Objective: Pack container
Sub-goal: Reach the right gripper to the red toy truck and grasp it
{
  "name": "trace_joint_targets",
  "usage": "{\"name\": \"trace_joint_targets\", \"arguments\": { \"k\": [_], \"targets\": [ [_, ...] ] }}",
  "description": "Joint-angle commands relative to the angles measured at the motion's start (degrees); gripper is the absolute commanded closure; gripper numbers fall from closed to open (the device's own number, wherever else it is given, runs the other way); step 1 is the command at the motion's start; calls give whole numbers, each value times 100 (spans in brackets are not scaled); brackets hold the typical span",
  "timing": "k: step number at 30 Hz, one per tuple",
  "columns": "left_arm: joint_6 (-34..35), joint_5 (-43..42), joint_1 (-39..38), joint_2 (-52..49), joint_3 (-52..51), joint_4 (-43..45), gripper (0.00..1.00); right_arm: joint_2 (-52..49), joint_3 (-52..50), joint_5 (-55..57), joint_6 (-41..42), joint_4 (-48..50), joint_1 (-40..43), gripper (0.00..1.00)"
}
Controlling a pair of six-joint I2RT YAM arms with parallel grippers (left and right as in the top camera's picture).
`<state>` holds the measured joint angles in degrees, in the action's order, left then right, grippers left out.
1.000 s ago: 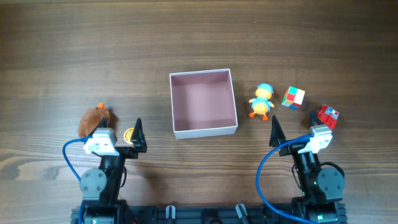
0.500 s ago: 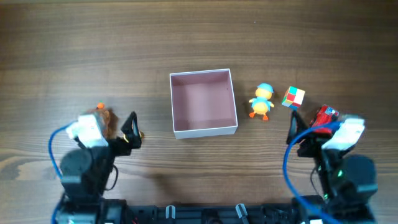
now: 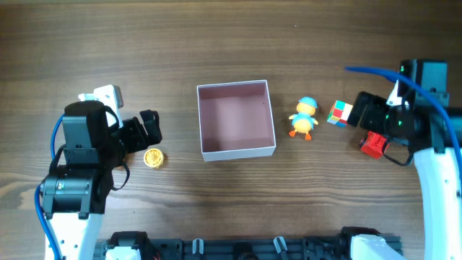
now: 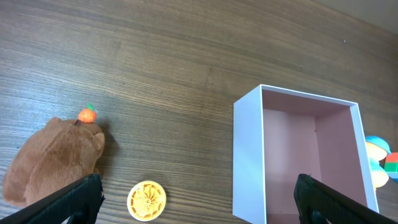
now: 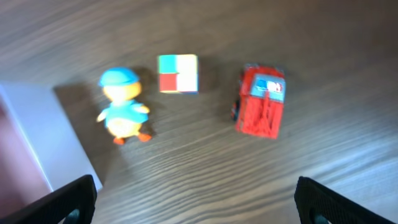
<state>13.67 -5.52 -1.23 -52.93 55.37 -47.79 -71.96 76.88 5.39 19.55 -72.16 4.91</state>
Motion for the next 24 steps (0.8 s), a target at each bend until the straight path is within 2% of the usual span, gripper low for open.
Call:
{"name": "trace_joint_targets", "arguments": {
  "k": [1,4,8,17,21,24],
  "targets": [
    [48,-109,-37,15,131,-13,0,-448,44,81,678,166,693,0],
    [48,-107,-37,15,131,-9,0,-885,-133,-214,153,422,1298,0],
    [48,-109,-37,15,131,-9,0,-1545,-505,-256,-26,811,1698,0],
    [48,-107,-37,15,131,-4,0,-2197,-1672,-511,-136,2253,1746,0],
    [48,-107,-37,15,131,-4,0,-2201,-1751,-549,-138,2439,1746,1],
    [48,-109,-37,15,131,-7,0,-2201,-1755,-549,-136,2457,1746,7]
  ]
}}
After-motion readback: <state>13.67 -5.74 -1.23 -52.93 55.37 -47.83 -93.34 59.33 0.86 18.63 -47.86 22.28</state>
